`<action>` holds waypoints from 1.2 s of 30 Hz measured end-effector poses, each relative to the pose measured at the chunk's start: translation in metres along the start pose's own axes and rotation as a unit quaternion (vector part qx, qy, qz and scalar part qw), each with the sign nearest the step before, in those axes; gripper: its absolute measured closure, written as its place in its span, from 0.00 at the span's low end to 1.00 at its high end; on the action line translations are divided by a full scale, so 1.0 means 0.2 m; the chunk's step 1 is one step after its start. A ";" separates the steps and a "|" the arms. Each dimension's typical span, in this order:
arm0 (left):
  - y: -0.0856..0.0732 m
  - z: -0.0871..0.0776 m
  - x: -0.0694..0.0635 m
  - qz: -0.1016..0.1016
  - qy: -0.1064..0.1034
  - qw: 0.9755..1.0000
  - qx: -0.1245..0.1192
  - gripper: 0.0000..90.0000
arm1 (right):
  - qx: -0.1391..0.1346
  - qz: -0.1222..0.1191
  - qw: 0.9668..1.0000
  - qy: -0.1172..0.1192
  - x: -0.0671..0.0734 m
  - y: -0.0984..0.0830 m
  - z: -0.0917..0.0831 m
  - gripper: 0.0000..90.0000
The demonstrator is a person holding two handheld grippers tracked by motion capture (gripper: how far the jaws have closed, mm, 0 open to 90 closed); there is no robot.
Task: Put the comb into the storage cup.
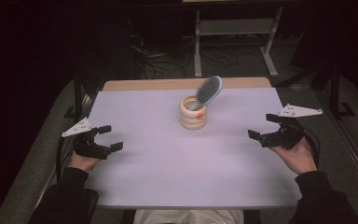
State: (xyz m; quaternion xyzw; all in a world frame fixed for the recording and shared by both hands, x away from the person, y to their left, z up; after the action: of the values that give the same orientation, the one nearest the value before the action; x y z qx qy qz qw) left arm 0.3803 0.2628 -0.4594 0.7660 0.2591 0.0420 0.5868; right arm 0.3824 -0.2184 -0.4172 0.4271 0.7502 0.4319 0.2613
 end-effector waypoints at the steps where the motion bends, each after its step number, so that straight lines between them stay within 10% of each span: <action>1: 0.00 0.00 0.00 0.000 0.000 1.000 0.000 0.00 | -0.001 0.000 1.000 -0.001 0.00 0.00 -0.01 0.00; 25: 0.00 0.00 -0.01 0.002 -0.001 1.000 -0.001 0.00 | 0.020 -0.005 1.000 0.014 0.11 -0.25 -0.08 0.00; 36: 0.01 0.00 -0.02 0.008 -0.004 1.000 -0.004 0.00 | 0.042 -0.012 0.998 -0.033 0.08 -0.36 -0.09 0.00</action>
State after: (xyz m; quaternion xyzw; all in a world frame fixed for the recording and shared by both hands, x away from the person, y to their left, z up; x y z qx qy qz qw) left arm 0.3776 0.2615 -0.4567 0.7658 0.2500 0.0447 0.5908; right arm 0.3313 -0.2305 -0.4721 0.4427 0.7637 0.3822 0.2732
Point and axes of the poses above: each handheld gripper's, and its own axes: z roughly forward along the jaws, y roughly out of its top, x roughly to its left, the point moved 9 cm from there along z, roughly forward along the jaws, and after that the axes turned 11 degrees about -y, right-handed, at the moved point
